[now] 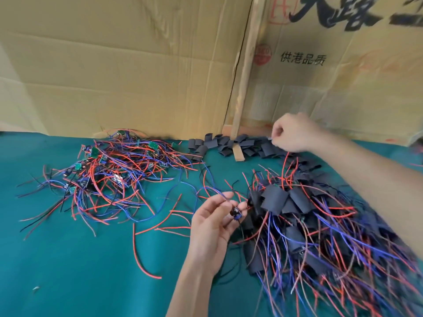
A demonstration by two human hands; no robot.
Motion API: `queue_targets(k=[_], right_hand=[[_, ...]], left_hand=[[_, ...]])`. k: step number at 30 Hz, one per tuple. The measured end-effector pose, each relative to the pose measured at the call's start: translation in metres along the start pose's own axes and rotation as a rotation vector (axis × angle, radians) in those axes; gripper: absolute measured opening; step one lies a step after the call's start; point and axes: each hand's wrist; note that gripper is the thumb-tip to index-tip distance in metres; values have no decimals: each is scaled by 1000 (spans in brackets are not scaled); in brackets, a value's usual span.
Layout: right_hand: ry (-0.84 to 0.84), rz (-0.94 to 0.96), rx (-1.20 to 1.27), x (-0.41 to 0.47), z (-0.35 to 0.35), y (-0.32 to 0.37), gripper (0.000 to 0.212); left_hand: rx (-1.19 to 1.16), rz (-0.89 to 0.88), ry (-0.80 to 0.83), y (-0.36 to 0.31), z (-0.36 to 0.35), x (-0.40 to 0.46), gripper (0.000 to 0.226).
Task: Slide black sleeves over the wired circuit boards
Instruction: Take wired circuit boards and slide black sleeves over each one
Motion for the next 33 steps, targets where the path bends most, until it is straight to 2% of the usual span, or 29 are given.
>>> queue_targets(k=[5,9,12,15,18,21,25,28,31,33], right_hand=[[215,-160,-259,30,-47,-29,26],[264,-260,-332,33,-74,-43,39],[221,-247,-353,36,-79,-49,33],[137,-236,-374,33,-79,-56,15],[88,-263,-296,34,-80,-62,23],[118,-331,-274,35,-79,-62,41],[60,-369,-298,35,-79,-62,34],[-32,-348,-328,38,-62,-54,38],[-115,-255,-190,37,-22,-28,38],[-186,-184,14,25,8,-1,27]], left_hand=[[226,-89,-53,9,-3,0,14],[280,-135,-73,14,-3,-2,12],[316,-143,-66,14,-3,1,14],[298,-80,-43,10,-6,-1,13],[174,49,25,-10,-4,0,14],[207,24,65,-37,7,8,18],[102,26,44,-58,27,12,15],[79,22,50,-62,34,13,8],[128,-27,54,-78,28,17,6],[164,-82,37,-94,20,21,13]])
Point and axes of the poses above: each hand's wrist, its own x-axis towards the middle knuckle, its own z-axis out of the back of the hand, y = z × x, and after that the axes turned 7 degrees about x, right-handed
